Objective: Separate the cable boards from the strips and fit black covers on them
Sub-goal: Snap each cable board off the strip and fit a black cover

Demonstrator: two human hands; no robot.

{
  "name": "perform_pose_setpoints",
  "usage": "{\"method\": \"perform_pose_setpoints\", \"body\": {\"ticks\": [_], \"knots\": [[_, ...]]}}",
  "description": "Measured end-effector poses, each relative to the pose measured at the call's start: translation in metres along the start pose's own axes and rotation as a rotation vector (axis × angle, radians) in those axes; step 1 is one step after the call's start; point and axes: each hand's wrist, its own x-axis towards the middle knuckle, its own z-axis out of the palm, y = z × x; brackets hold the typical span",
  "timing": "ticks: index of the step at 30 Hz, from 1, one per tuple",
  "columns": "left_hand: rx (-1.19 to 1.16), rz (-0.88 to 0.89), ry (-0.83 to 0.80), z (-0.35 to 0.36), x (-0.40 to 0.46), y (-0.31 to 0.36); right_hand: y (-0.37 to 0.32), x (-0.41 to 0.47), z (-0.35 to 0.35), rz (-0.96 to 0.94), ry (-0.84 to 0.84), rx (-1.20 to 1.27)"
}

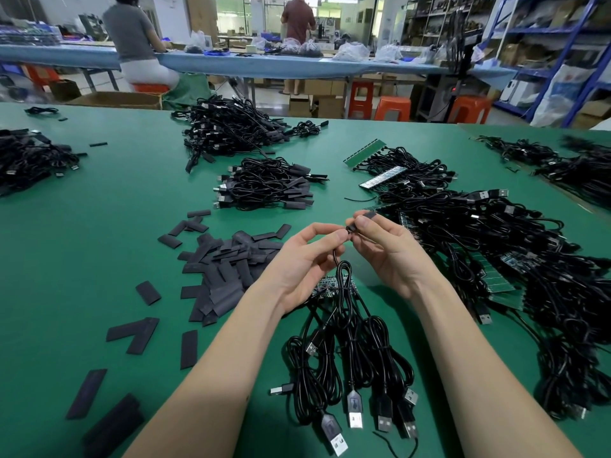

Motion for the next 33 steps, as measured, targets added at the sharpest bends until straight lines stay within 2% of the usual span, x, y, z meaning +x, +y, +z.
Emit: {"method": "perform_pose_setpoints", "body": {"ticks": [11,22,33], "knots": [[-0.012,0.013,0.021,-0.001,-0.001,-0.001,0.004,0.0,0.001,0.022,-0.026,0.013],[-0.127,-0.001,0.017,-0.004,0.001,0.0,0.011,0.003,0.016,-0.16,0.021,0.041],[-0.111,0.009,0.057,-0.004,0.001,0.0,0.015,0.003,0.021,-0.128,0.075,0.091]]}}
